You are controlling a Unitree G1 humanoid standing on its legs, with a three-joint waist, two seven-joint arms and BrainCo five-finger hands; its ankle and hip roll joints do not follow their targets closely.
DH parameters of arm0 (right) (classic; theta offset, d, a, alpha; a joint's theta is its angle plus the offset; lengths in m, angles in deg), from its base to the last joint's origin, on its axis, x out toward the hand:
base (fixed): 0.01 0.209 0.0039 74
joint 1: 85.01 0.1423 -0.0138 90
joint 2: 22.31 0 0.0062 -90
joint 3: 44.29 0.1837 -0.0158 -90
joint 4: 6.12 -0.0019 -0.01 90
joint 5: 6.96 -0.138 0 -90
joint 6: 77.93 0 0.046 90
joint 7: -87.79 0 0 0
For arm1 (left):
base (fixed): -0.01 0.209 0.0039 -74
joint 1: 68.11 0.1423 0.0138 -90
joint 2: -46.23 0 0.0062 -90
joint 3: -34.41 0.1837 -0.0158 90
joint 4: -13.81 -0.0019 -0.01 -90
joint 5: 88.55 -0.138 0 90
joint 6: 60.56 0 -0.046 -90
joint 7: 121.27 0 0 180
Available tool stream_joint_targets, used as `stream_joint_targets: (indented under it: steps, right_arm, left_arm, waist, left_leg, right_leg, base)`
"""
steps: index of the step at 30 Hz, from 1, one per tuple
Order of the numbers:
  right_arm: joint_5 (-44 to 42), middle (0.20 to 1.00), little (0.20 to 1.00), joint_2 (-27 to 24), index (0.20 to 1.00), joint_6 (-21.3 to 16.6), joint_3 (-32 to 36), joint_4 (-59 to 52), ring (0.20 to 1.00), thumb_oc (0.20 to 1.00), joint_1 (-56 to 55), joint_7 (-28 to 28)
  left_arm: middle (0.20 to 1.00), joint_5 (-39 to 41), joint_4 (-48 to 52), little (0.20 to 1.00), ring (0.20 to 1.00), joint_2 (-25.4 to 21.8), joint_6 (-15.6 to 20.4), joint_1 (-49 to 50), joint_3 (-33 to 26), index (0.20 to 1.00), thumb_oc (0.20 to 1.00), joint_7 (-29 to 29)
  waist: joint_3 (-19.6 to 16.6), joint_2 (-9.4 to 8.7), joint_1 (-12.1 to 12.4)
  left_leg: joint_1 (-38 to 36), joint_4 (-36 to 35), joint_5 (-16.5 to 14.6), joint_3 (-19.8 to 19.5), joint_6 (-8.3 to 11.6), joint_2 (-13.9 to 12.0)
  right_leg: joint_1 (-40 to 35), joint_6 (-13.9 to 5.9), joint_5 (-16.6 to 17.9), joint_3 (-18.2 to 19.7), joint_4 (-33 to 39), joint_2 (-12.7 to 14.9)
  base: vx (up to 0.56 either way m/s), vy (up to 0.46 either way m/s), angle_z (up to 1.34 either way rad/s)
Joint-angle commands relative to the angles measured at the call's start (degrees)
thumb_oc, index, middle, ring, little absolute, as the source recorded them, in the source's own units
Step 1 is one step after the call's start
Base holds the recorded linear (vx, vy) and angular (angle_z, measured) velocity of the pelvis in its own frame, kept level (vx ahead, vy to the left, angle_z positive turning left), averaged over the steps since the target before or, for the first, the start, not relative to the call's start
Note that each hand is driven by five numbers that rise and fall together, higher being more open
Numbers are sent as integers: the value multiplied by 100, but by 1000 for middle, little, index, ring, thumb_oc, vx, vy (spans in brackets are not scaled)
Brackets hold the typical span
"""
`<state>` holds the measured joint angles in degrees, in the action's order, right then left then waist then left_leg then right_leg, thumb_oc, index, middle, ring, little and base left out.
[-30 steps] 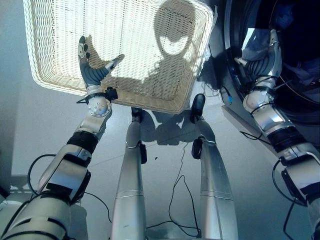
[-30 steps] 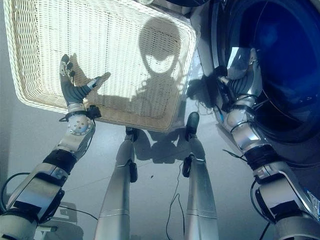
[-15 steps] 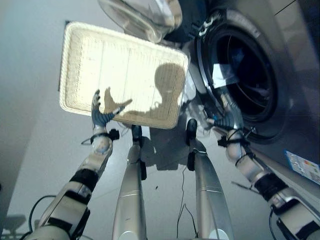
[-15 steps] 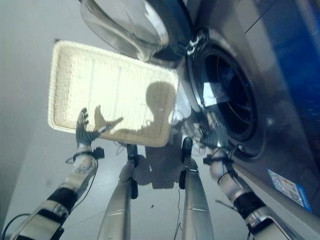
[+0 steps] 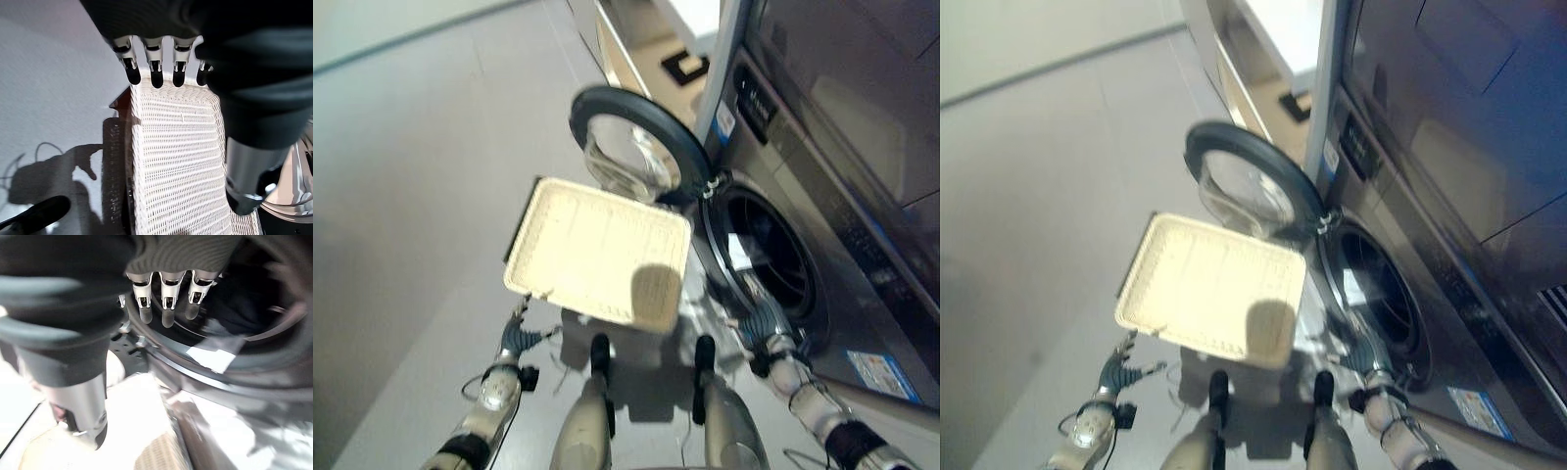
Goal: Put the clothes into the washing machine.
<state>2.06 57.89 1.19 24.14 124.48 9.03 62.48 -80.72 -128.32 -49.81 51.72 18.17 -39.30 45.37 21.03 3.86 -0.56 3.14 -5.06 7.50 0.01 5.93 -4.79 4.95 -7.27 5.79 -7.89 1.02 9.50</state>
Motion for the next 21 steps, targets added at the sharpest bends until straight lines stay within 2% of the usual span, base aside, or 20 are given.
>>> stream_joint_targets:
  steps: [1, 3, 5, 8, 9, 11, 14, 17, 21]
  right_arm:
    - [-741, 1000, 1000, 257, 1000, 14, 235, 546, 1000, 1000, -123, 623]
    - [-923, 1000, 1000, 421, 1000, 8, 358, 1074, 1000, 1000, -173, 856]
    - [-1453, 1000, 1000, 768, 1000, 494, 691, 2344, 1000, 1000, -232, 1678]
    - [-1687, 1000, 1000, 863, 1000, 754, 890, 2804, 1000, 1000, -208, 2019]
    - [-1802, 1000, 1000, 921, 1000, 947, 1029, 3047, 1000, 1000, -187, 2183]
    - [-2023, 1000, 1000, 977, 1000, 1249, 1216, 3338, 1000, 1000, -164, 2253]
    - [-2093, 1000, 1000, 985, 1000, 1522, 1419, 3655, 1000, 1000, -151, 2386]
    - [-2228, 1000, 1000, 972, 1000, 1670, 1693, 3945, 1000, 1000, -171, 2574]
    - [-2276, 1000, 1000, 966, 1000, 1722, 1789, 4026, 1000, 1000, -204, 2649]
  left_arm:
    - [1000, -303, -329, 1000, 1000, -39, 3, -63, -138, 1000, 1000, 327]
    - [1000, -396, -493, 1000, 1000, 15, -22, 26, -174, 1000, 1000, 388]
    - [1000, -544, -963, 1000, 1000, 147, -86, 214, -299, 1000, 1000, 552]
    - [1000, -499, -1206, 1000, 1000, 198, -206, 234, -340, 1000, 1000, 789]
    - [1000, -477, -1398, 1000, 1000, 261, -272, 255, -363, 1000, 1000, 944]
    - [1000, -508, -1640, 1000, 1000, 339, -329, 281, -415, 1000, 1000, 1172]
    - [1000, 47, -1821, 1000, 1000, 444, -618, 340, -571, 1000, 1000, 1657]
    - [1000, 328, -1989, 1000, 1000, 543, -1022, 402, -805, 1000, 1000, 2158]
    - [1000, 174, -2080, 1000, 1000, 533, -1109, 437, -857, 1000, 1000, 2336]
  waist:
    - [-628, -347, 115]
    - [-776, -348, 144]
    - [-1122, -336, 219]
    - [-1251, -331, 251]
    - [-1331, -328, 265]
    - [-1450, -317, 262]
    - [-1549, -296, 261]
    - [-1640, -283, 262]
    - [-1695, -280, 241]
  left_leg:
    - [-198, 247, -458, 261, -82, 144]
    - [-341, 197, -466, 287, -81, 121]
    - [-653, 31, -473, 378, -64, 46]
    - [-742, 6, -497, 391, -44, 19]
    - [-795, 6, -520, 401, -37, 9]
    - [-892, 6, -547, 435, -34, 4]
    - [-1026, 6, -593, 496, -43, -6]
    - [-1157, 6, -652, 510, -64, -3]
    - [-1222, 6, -681, 536, -74, -16]
  right_leg:
    - [-229, -125, -225, -199, -227, 9]
    - [-386, -121, -222, -219, -155, 8]
    - [-751, -105, -213, -274, 63, -22]
    - [-905, -94, -204, -322, 181, -34]
    - [-993, -82, -213, -339, 230, -47]
    - [-1093, -71, -227, -312, 278, -62]
    - [-1202, -39, -262, -244, 300, -75]
    - [-1307, -26, -292, -183, 310, -74]
    - [-1340, -30, -307, -123, 299, -68]
  base:
    - [132, -1, 4]
    - [154, 2, 3]
    - [212, 0, 1]
    - [91, -2, 0]
    - [106, 7, 1]
    - [116, 23, 1]
    - [102, 23, 0]
    - [104, 11, 0]
    - [75, 1, -1]
